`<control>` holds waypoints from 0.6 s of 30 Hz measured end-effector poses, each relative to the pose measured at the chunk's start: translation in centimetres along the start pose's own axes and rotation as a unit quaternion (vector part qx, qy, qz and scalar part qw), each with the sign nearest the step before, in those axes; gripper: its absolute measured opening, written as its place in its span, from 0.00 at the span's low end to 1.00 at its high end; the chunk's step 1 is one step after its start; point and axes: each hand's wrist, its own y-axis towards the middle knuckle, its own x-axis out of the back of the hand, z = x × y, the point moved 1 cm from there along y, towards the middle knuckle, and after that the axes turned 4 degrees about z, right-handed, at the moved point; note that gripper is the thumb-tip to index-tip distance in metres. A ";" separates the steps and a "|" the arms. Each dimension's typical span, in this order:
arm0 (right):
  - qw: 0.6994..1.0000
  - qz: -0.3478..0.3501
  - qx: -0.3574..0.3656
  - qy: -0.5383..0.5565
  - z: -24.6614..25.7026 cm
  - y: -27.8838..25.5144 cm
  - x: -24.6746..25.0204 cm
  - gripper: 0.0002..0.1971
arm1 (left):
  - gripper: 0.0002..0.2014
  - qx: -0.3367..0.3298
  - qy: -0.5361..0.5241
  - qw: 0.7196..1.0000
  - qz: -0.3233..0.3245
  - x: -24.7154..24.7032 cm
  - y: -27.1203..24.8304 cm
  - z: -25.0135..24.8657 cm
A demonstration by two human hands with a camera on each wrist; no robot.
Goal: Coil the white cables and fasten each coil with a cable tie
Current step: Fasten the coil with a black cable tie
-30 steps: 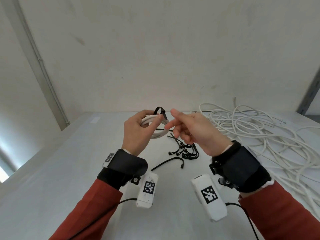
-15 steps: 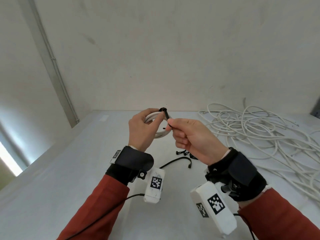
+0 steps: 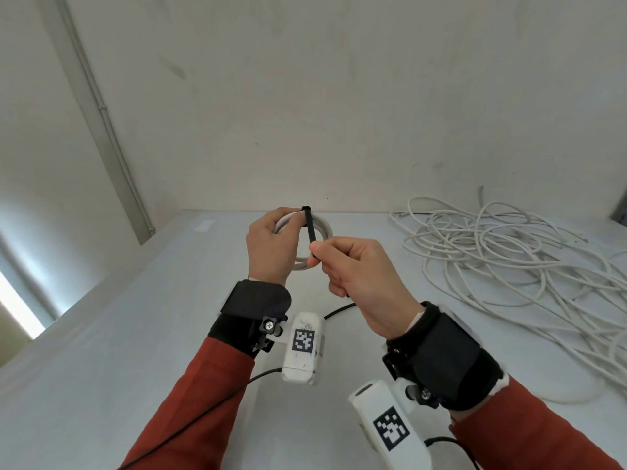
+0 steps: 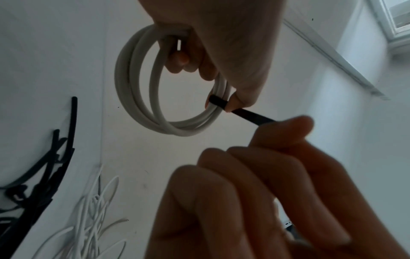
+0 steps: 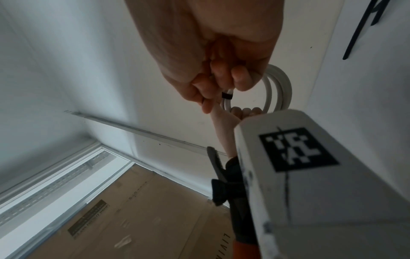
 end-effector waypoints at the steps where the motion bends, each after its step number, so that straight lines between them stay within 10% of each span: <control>1: 1.000 0.000 0.002 -0.007 0.0 0.1 -0.1 0.13 | 0.08 0.004 0.004 1.000 -0.004 0.0 0.1 0.1; 9: 0.952 -0.059 0.032 -0.299 0.1 3.9 1.2 0.18 | 0.10 0.128 -0.079 0.988 0.036 1.4 1.4 0.2; 18: 0.990 0.039 -0.133 -0.027 -2.2 10.3 -0.8 0.18 | 0.13 0.210 -0.240 0.944 0.079 4.7 5.7 1.0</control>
